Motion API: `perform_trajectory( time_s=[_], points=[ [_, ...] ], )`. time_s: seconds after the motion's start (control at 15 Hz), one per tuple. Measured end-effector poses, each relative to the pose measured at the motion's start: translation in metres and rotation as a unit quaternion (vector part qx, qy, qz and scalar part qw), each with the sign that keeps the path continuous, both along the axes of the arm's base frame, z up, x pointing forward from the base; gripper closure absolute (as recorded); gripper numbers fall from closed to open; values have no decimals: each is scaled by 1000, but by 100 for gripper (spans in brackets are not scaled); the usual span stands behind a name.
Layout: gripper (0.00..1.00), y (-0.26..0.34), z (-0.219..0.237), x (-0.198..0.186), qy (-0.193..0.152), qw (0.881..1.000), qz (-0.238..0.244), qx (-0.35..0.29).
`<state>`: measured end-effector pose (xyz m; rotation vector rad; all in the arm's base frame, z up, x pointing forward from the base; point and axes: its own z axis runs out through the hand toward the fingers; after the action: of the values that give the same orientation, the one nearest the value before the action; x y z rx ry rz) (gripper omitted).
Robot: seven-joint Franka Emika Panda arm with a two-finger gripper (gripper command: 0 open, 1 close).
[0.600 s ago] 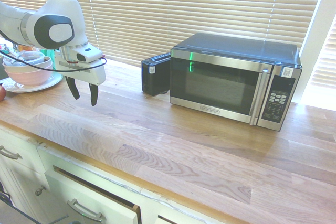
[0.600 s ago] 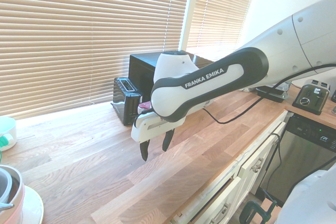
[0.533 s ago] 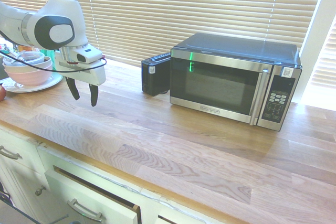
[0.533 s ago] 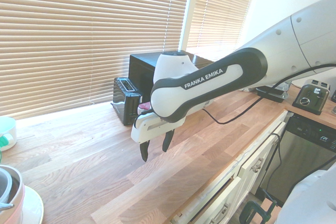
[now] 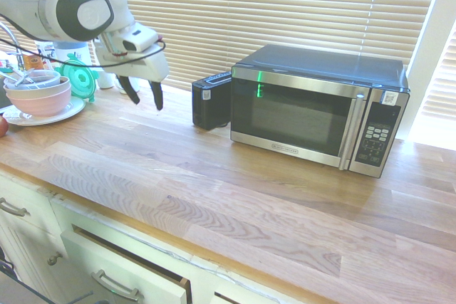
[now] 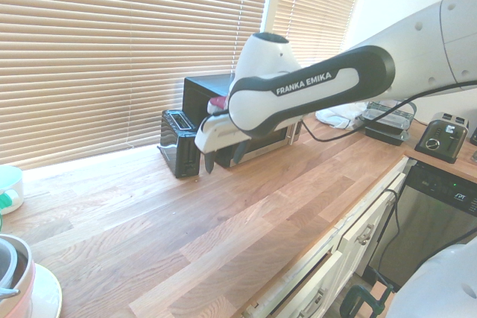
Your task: Press the toaster
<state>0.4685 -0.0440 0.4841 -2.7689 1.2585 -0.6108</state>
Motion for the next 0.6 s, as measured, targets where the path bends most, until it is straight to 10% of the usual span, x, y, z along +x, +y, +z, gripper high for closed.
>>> perform_trajectory(
  time_s=[0.6],
  points=[
    [0, -7, 68, 99, -59, 997, 19, -36]
  ],
)
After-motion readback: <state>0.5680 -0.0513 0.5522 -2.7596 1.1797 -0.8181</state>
